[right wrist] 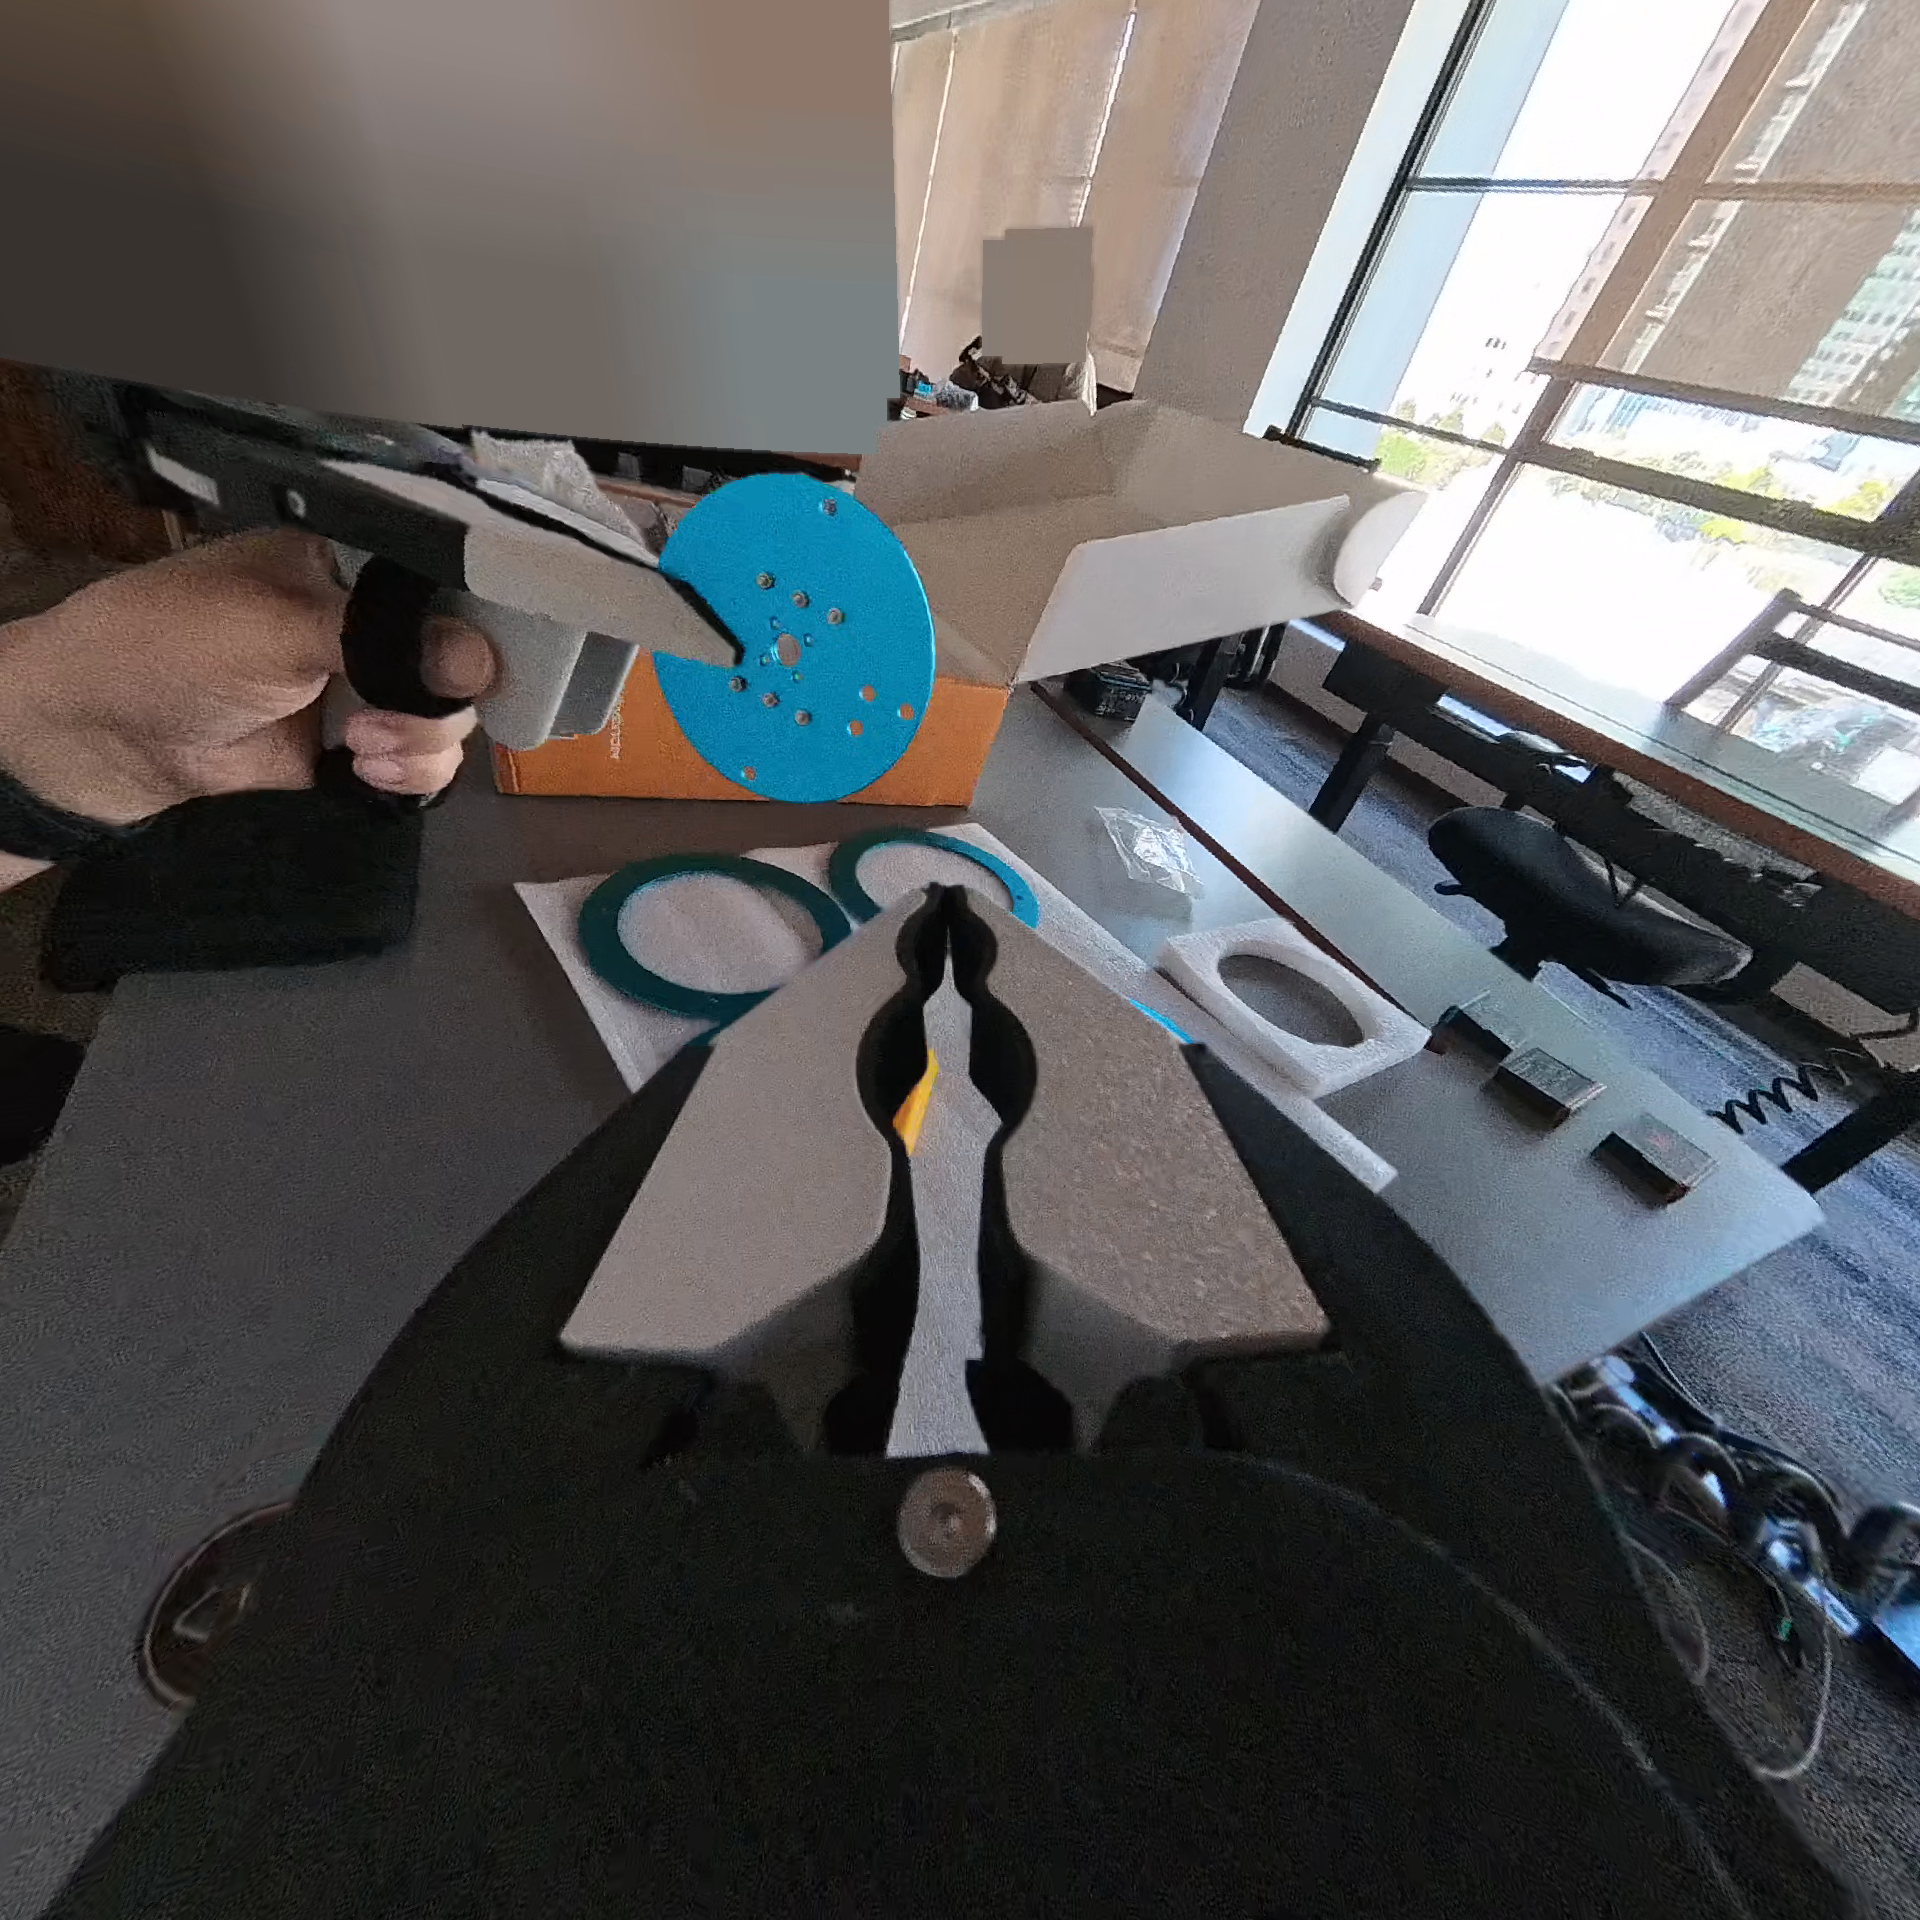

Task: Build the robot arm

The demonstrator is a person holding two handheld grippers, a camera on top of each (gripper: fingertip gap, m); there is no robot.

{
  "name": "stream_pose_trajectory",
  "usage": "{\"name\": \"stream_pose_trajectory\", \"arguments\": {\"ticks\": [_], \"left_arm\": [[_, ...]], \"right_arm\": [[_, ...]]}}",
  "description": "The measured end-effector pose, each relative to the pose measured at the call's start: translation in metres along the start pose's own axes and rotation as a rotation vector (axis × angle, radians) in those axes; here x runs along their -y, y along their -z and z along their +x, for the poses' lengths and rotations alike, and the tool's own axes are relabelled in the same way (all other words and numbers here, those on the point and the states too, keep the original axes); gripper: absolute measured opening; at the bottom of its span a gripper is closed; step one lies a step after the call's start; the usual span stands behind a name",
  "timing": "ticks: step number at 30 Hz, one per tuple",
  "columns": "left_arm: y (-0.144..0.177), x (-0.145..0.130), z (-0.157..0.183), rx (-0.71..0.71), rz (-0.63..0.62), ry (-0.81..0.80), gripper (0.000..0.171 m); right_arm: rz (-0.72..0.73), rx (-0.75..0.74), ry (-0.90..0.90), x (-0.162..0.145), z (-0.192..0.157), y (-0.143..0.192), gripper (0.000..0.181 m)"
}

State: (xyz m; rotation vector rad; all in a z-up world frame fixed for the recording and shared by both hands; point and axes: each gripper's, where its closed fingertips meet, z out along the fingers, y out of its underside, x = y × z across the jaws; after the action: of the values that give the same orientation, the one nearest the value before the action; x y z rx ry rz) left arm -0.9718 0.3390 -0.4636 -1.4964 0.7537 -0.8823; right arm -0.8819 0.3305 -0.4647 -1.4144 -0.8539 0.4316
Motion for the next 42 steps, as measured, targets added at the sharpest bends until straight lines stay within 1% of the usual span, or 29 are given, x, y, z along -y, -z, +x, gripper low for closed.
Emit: {"name": "stream_pose_trajectory", "arguments": {"ticks": [3,5,8,10,14,17,19,20,23,25,28,31,33,34,36,38,40,42], "left_arm": [[0.008,0.004,-0.013,-0.028,-0.014,0.015,0.003],[0.019,0.008,-0.023,-0.033,0.003,0.029,0.003],[0.046,0.015,-0.040,-0.044,0.047,0.099,0.003],[0.069,0.018,-0.053,-0.062,0.062,0.149,0.003],[0.123,0.028,-0.083,-0.125,0.072,0.223,0.003],[0.168,0.034,-0.106,-0.168,0.079,0.238,0.003],[0.200,0.037,-0.123,-0.198,0.093,0.255,0.003],[0.217,0.038,-0.132,-0.210,0.098,0.263,0.003],[0.278,0.046,-0.169,-0.212,0.123,0.254,0.003],[0.330,0.059,-0.208,-0.147,0.158,0.201,0.003],[0.423,0.081,-0.287,0.053,0.203,0.089,0.003],[0.517,0.102,-0.360,0.257,0.244,0.013,0.002],[0.570,0.114,-0.398,0.364,0.266,-0.015,0.002],[0.592,0.119,-0.413,0.398,0.278,-0.026,0.002],[0.624,0.125,-0.436,0.437,0.293,-0.043,0.002],[0.644,0.125,-0.459,0.465,0.285,-0.050,0.002],[0.656,0.123,-0.479,0.468,0.292,-0.042,0.002],[0.658,0.119,-0.495,0.444,0.306,-0.029,0.002]], "right_arm": [[0.040,-0.030,-0.011,0.004,0.001,-0.020,0.000],[0.053,-0.012,-0.020,0.007,-0.006,-0.030,0.000],[0.001,0.087,-0.043,0.007,-0.029,-0.044,0.000],[-0.046,0.075,-0.053,0.008,-0.037,-0.052,0.000],[-0.024,0.037,-0.103,0.023,-0.064,-0.066,0.000],[-0.019,-0.033,-0.100,0.030,-0.093,-0.079,0.000],[-0.036,-0.097,-0.090,0.034,-0.114,-0.092,0.000],[-0.028,-0.106,-0.087,0.039,-0.128,-0.101,0.000],[0.027,-0.148,-0.083,0.066,-0.167,-0.133,0.000],[0.063,-0.178,-0.106,0.081,-0.187,-0.158,0.000],[0.157,-0.118,-0.157,0.106,-0.227,-0.202,0.000],[0.109,-0.117,-0.184,0.107,-0.257,-0.246,0.000],[0.094,-0.106,-0.180,0.109,-0.276,-0.273,0.000],[0.090,-0.103,-0.179,0.111,-0.284,-0.286,0.000],[0.068,-0.102,-0.178,0.113,-0.295,-0.310,0.000],[0.059,-0.101,-0.172,0.118,-0.302,-0.334,0.000],[0.042,-0.089,-0.141,0.121,-0.307,-0.357,0.000],[-0.010,-0.087,-0.105,0.119,-0.307,-0.377,0.000]]}}
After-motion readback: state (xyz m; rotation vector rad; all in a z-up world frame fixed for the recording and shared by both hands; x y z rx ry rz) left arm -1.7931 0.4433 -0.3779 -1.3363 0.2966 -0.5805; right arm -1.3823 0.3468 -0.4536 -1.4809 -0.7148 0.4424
